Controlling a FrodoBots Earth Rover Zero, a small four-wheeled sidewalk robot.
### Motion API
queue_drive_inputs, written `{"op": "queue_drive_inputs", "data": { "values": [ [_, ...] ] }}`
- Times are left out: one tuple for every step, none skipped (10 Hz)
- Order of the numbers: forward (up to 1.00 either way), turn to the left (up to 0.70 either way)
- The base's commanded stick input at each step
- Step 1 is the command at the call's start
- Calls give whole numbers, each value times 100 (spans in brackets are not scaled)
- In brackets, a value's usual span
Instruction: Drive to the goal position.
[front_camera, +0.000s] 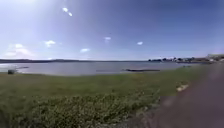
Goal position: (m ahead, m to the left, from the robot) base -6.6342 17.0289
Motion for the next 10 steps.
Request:
{"op": "queue_drive_inputs", "data": {
  "values": [
    [0, 0],
    [0, 0],
    [0, 0],
    [0, 0],
    [0, 9],
    [0, 70],
    [0, 70],
    [0, 70],
    [0, 70],
    [0, 70]
  ]
}}
